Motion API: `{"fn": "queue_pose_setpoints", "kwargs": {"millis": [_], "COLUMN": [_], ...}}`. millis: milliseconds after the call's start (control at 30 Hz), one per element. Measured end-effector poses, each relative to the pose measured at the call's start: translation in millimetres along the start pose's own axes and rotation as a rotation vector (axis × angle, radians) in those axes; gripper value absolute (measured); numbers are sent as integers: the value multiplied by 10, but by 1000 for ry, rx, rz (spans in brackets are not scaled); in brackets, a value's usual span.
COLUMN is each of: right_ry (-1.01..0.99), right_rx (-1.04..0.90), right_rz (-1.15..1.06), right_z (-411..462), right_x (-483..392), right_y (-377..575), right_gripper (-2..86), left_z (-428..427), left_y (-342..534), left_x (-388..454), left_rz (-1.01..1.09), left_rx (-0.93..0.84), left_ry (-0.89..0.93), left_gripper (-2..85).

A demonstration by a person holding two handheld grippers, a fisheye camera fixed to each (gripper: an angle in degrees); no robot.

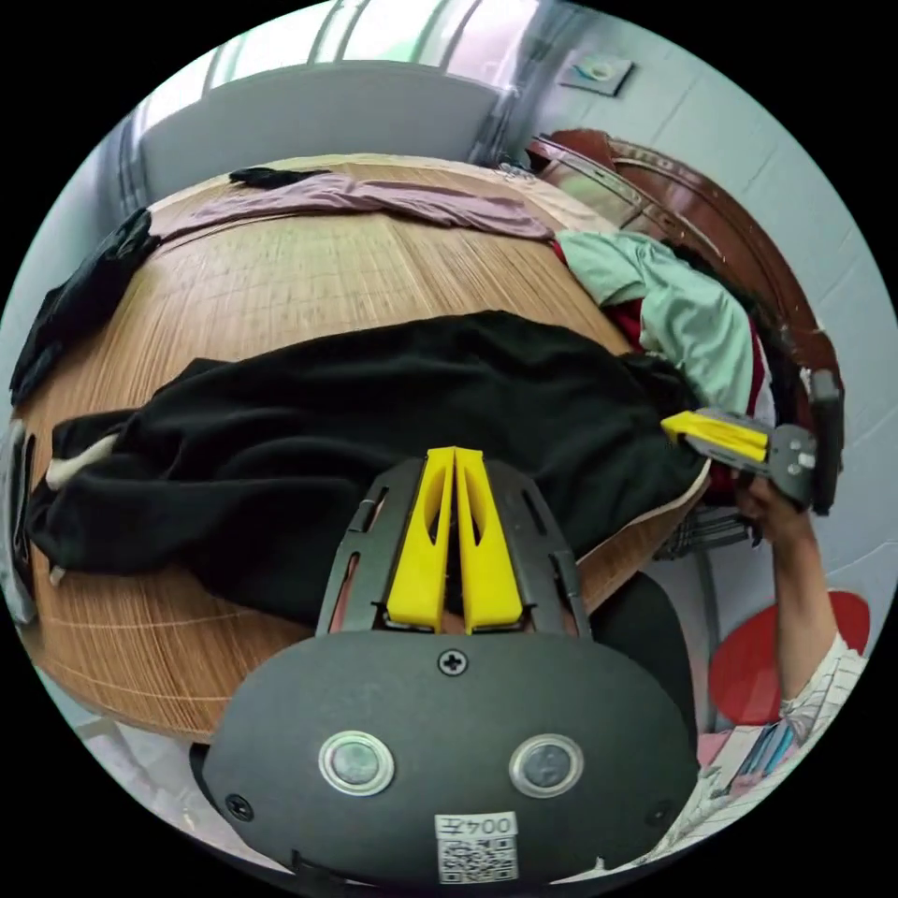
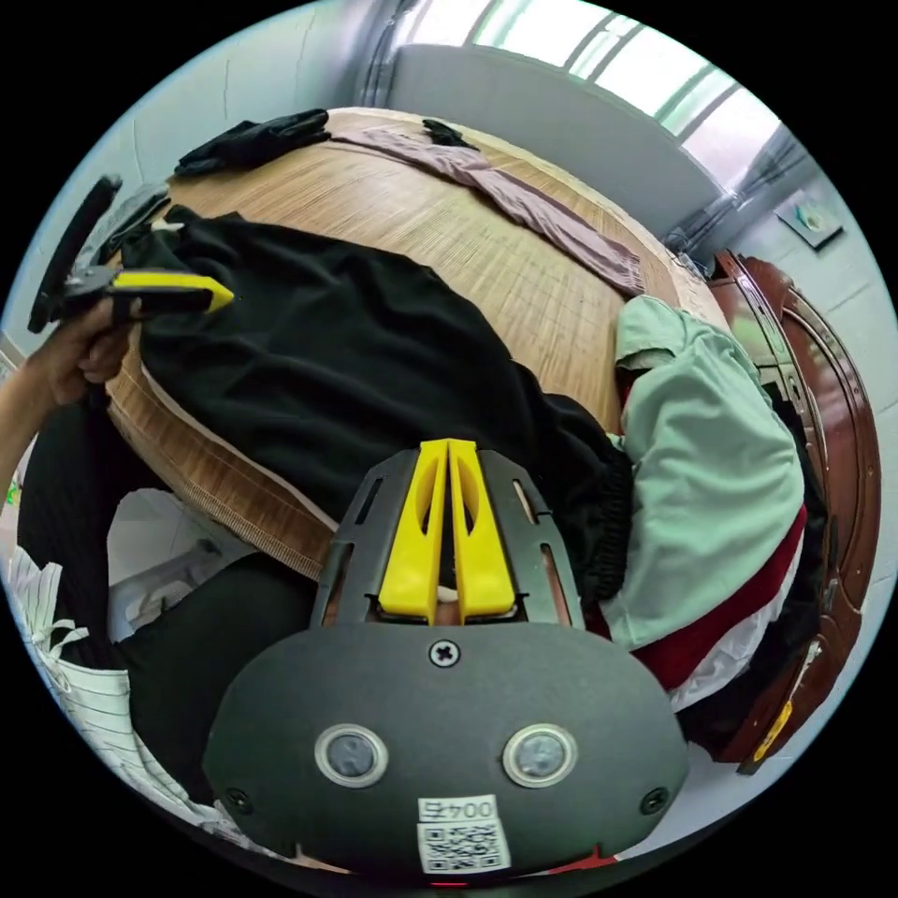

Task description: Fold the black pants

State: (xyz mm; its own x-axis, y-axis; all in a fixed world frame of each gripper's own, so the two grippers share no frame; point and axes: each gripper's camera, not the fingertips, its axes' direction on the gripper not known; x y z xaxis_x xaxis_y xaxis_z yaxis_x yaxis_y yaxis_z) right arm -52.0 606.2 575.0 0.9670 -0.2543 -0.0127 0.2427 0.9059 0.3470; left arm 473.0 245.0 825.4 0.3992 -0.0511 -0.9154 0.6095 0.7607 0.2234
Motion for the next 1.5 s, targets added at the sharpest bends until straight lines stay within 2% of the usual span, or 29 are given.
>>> {"fn": "queue_pose_setpoints", "kwargs": {"millis": [167,433,600,633,667,767,867,1067,1200,1333,1500], "right_ry": [-10,-45,-150,-189,-243,-418,-479,-731,-819,-869,-907], "right_rx": [-189,-185,-163,-115,22,259,364,450,460,479,459], "right_rz": [-85,-12,144,225,308,347,279,248,244,252,245], "right_z": [528,618,562,438,199,-326,-626,-447,-185,36,219], "right_x": [-381,-285,26,146,229,152,-275,-989,-987,-809,-702], "right_y": [-213,-174,-52,9,114,288,339,426,401,368,377], "right_gripper": [25,20,35,40,41,68,101,95,82,75,67], "left_z": [-797,-2004,-2618,-2656,-2705,-2670,-2498,-2041,-1652,-1347,-1218], "left_y": [640,1854,2436,2473,2522,2446,2148,1376,974,726,361], "left_x": [-1015,-1905,-2168,-2188,-2214,-2197,-2183,-2209,-2408,-2571,-2739], "left_rz": [-205,-382,-427,-431,-435,-385,-303,-32,134,231,239], "left_rx": [52,183,240,243,249,235,177,37,-80,-151,-181], "left_ry": [17,-5,-85,-100,-125,-204,-308,-608,-746,-796,-699], "left_gripper": [1,3,7,8,11,22,33,60,68,74,55]}}
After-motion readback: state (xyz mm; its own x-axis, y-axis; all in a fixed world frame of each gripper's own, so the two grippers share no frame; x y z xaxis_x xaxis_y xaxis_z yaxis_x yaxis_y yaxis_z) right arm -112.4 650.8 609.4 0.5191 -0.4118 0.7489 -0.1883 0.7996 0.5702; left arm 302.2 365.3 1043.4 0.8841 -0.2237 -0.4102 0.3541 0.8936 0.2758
